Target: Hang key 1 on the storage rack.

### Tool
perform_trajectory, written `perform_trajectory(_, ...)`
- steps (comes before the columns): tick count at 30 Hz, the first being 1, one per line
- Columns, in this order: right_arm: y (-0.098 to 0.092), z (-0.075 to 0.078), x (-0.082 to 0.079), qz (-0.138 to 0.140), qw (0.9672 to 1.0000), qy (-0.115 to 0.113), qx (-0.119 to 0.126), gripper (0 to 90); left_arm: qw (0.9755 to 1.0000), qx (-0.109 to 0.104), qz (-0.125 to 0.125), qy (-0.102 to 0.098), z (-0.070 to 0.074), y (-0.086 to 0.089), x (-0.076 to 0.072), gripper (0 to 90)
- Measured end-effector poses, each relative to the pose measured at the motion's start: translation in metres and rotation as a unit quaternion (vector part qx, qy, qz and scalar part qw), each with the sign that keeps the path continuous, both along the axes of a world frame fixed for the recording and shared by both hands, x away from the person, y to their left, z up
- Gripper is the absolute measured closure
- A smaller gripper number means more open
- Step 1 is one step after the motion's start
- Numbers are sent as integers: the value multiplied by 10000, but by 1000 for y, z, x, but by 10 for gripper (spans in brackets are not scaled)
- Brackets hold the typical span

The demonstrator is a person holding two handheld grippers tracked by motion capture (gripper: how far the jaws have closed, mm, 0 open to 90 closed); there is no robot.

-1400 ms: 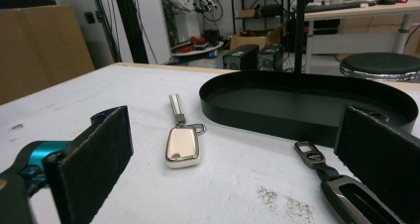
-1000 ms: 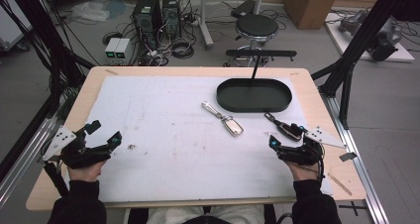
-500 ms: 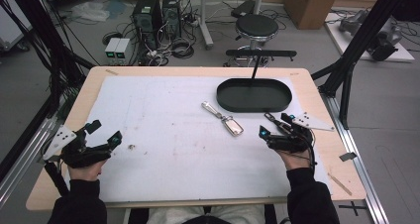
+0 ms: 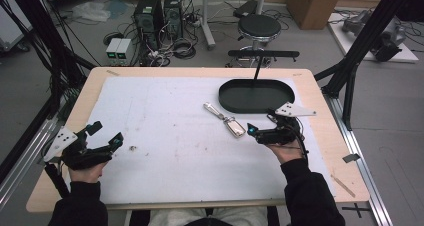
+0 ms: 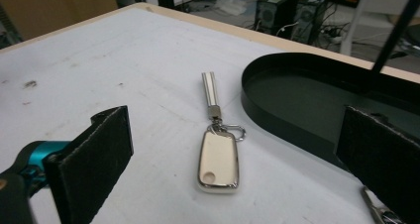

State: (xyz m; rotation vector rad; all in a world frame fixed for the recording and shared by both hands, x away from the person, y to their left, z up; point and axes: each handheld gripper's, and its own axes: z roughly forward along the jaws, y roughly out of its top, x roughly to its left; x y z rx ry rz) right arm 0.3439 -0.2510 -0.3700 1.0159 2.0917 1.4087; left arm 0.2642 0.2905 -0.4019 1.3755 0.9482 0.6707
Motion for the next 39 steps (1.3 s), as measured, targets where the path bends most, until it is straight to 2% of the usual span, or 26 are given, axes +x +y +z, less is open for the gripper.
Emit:
perform_trajectory(5, 12, 4, 9, 161, 9998, 131, -83, 9, 10000, 8, -12, -1, 0, 0, 0, 74)
perform_trajectory(11, 31, 9, 23, 397, 9982, 195, -394, 9, 10000, -1, 4, -3, 0, 1, -1, 74)
perform_trajectory(18, 54, 15, 40, 676, 9960, 385, -448, 9, 10000, -11, -11, 2, 0, 1, -2, 74)
perform_trajectory(30, 85, 1, 66, 869, 9904, 780, -743, 9, 10000, -46, -25, 3, -1, 3, -1, 74)
perform_trajectory(36, 93, -5, 77, 856, 9883, 906, -877, 9, 10000, -71, -31, -7, -1, 3, 0, 74)
perform_trajectory(39, 94, -7, 85, 860, 9865, 1040, -930, 9, 10000, -71, -32, 5, -1, 2, 0, 74)
